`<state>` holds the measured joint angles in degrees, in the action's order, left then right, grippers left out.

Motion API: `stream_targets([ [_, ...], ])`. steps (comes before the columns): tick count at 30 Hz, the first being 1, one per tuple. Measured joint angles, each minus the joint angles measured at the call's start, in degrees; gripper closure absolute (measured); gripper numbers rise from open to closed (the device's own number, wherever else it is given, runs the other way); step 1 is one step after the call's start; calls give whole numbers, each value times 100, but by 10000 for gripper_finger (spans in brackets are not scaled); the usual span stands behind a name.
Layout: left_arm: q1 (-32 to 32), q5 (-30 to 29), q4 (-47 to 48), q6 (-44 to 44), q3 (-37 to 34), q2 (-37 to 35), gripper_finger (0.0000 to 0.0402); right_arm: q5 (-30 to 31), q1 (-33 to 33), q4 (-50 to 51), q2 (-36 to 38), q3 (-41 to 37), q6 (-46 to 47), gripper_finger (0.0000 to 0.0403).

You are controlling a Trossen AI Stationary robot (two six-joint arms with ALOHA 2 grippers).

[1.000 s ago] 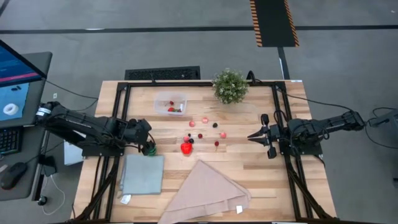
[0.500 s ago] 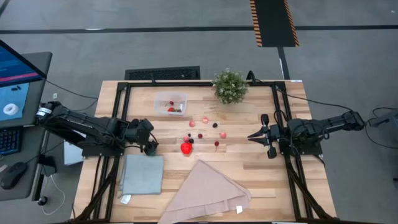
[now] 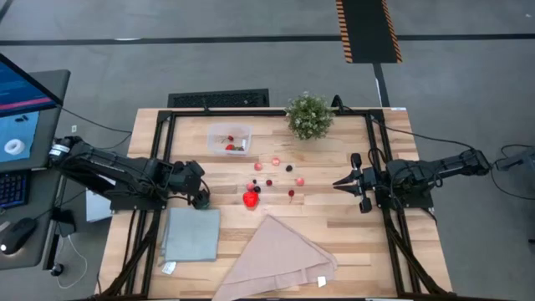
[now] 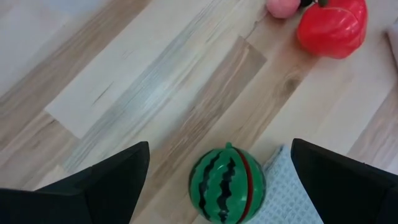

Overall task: Pick and placing Produce into tupperware
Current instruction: Put the green watermelon into the transparent container

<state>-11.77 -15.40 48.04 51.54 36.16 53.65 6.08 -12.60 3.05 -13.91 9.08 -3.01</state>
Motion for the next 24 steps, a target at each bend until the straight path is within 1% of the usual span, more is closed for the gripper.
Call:
stream_targets([
  [12, 0, -118, 81, 97, 0, 0, 20, -1, 0, -2, 0, 0, 1, 339],
  [16, 0, -178, 103, 251, 0, 0, 20, 0, -1, -2, 0, 0, 2, 339],
  [22, -26, -42, 116, 249, -2, 0, 20, -1, -1, -2, 0, 0, 0, 339],
  [24, -59, -31, 276, 251, -1, 0, 20, -2, -1, 0, 0, 0, 0, 339],
])
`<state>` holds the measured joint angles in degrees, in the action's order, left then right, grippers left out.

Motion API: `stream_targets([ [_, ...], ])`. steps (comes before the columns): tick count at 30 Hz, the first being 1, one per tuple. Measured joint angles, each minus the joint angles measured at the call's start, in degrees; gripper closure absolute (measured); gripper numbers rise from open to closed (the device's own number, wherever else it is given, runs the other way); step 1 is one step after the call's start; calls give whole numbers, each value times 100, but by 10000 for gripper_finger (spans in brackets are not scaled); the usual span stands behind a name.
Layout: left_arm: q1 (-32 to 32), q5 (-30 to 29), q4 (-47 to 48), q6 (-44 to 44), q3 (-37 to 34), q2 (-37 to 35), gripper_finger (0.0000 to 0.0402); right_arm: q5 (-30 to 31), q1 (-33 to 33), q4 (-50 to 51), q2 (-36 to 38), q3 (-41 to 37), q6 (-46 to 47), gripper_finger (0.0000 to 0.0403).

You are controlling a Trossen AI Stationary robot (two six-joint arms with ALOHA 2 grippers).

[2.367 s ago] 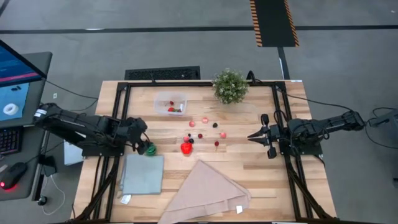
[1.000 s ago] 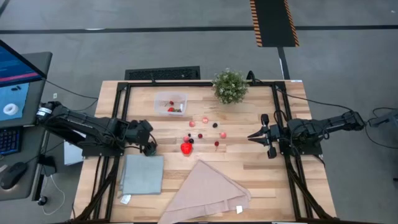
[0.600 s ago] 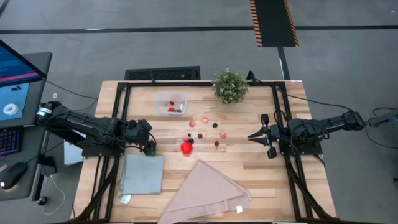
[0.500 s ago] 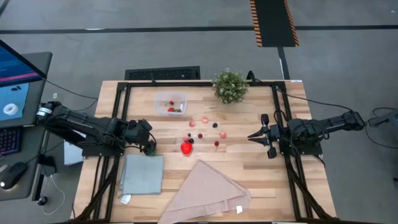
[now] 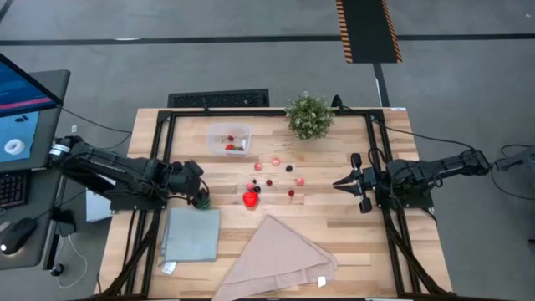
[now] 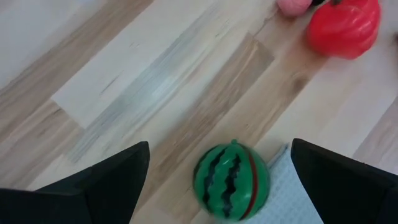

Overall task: Pick and placing Produce into tupperware
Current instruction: Put the green watermelon into the transparent container

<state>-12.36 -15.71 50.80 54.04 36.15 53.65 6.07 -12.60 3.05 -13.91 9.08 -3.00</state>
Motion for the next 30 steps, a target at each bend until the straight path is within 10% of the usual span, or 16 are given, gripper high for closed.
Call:
stream_targets([
  [30, -695, 219, -482, 884, -3, 1506, 2, 1, 1, -1, 2, 0, 1, 339],
])
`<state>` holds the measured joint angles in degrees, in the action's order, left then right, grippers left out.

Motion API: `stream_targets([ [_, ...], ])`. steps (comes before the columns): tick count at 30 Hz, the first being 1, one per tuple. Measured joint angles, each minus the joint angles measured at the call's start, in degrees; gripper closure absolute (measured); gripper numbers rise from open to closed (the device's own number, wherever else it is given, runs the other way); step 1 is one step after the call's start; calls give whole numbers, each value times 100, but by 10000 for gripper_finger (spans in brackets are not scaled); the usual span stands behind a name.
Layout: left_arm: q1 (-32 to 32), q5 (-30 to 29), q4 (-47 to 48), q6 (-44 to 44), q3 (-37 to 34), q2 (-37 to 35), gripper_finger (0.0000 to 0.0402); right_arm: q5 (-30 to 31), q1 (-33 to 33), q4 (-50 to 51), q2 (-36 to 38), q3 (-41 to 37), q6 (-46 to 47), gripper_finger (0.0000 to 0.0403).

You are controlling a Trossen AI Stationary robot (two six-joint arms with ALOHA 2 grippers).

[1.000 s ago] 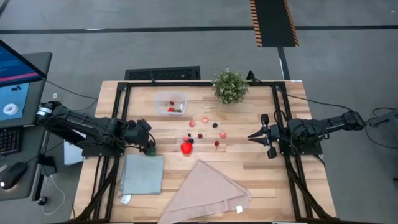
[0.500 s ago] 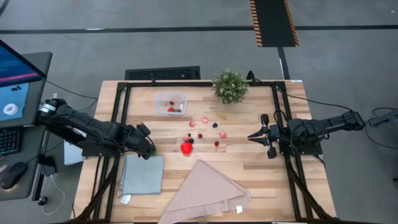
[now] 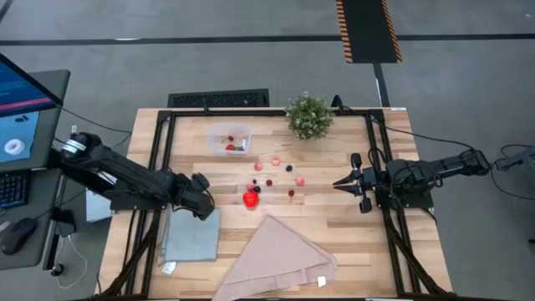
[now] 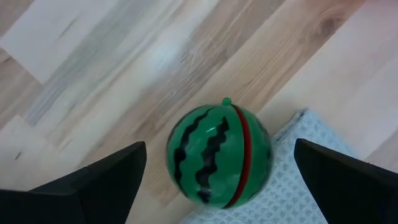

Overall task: Pick and placing Produce into tupperware
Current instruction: Put the green watermelon into the transparent container

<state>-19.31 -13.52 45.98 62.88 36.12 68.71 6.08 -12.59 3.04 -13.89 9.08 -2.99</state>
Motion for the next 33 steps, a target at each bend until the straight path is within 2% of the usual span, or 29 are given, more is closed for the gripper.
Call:
stream_targets([
  [10, 0, 25, -175, -1, 0, 349, 7, 1, -1, 3, -2, 0, -1, 339],
  [28, -2, 27, -327, 233, -205, 359, 116, 0, 0, 0, -2, 0, 0, 339],
  [33, -2, -40, -346, 229, -203, 358, 121, 1, -1, 1, -2, 0, -1, 339],
])
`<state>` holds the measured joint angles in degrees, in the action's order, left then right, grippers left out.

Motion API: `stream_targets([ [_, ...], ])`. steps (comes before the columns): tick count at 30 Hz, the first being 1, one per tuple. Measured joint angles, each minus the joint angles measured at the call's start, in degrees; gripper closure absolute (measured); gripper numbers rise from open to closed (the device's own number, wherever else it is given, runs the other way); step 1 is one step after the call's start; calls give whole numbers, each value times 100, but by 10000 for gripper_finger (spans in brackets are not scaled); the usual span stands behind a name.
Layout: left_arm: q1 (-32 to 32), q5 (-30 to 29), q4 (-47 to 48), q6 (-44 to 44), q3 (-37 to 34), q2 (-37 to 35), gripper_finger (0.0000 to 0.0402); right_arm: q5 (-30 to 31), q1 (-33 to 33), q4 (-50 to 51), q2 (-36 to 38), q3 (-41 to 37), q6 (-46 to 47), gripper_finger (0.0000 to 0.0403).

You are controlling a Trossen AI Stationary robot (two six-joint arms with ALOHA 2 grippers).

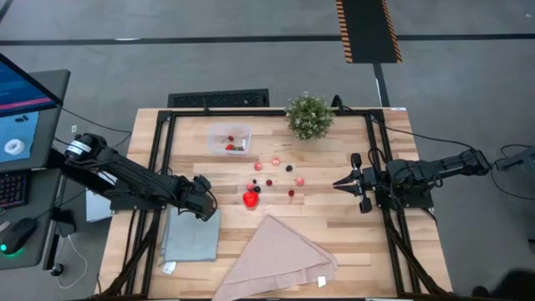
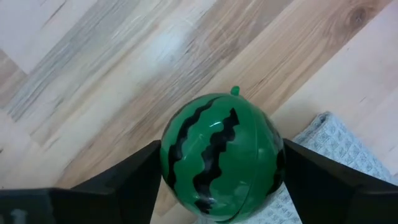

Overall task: Pick and placing Produce into tupperware
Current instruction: Put the green watermelon into the transparent container

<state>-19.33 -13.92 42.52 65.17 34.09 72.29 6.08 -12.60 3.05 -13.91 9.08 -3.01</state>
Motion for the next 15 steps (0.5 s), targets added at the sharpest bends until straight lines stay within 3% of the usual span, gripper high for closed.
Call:
stream_targets([
  [9, 7, -305, -35, -104, 14, -225, 121, -2, 0, -2, 0, 0, 2, 339],
  [15, 33, -1042, 232, -443, 433, -491, 116, -1, 2, -2, 2, 0, 0, 339],
])
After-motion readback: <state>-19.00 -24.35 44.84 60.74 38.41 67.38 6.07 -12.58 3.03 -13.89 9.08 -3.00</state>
